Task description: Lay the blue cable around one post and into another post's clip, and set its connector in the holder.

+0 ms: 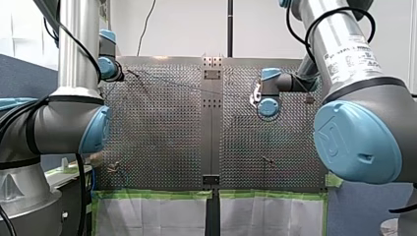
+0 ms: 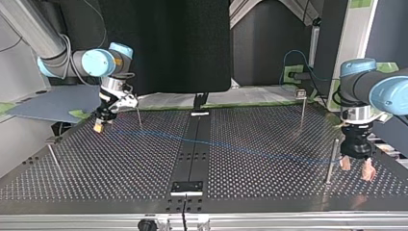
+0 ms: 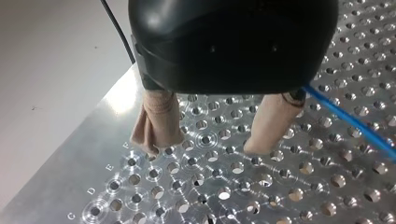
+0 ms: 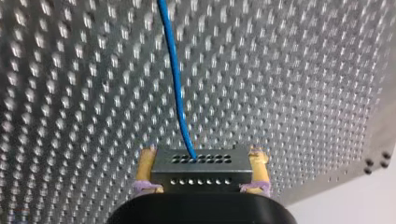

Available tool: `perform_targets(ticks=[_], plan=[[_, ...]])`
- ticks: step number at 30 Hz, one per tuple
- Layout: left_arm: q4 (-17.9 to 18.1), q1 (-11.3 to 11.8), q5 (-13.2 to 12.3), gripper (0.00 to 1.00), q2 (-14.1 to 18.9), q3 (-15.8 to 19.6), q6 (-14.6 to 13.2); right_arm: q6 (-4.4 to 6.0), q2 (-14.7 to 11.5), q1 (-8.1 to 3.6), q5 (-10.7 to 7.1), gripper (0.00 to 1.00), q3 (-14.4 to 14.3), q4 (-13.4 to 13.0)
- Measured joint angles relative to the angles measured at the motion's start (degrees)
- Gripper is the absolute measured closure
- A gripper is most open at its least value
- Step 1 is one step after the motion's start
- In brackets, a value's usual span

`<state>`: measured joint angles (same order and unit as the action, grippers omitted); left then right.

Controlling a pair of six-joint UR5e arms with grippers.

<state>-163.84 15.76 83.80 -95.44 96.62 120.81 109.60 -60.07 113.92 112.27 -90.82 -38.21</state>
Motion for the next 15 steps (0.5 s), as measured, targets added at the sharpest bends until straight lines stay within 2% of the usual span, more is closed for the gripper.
perform_targets(ticks=[3, 10, 15], plan=[[0.01, -0.03, 0.05, 0.0, -0.01, 0.01, 0.14, -0.55, 0.1, -1.45, -0.51, 1.0, -1.44, -1.45], [0.12, -0.18, 0.08, 0.0, 0.01, -0.01, 0.21, -3.12, 1.88, -4.69, -1.2, 1.0, -4.69, -4.69], [0.09, -0.34, 0.08, 0.0, -0.01, -0.03, 0.16, -3.77, 3.99, -6.88, -1.53, 1.0, -6.87, -6.88]])
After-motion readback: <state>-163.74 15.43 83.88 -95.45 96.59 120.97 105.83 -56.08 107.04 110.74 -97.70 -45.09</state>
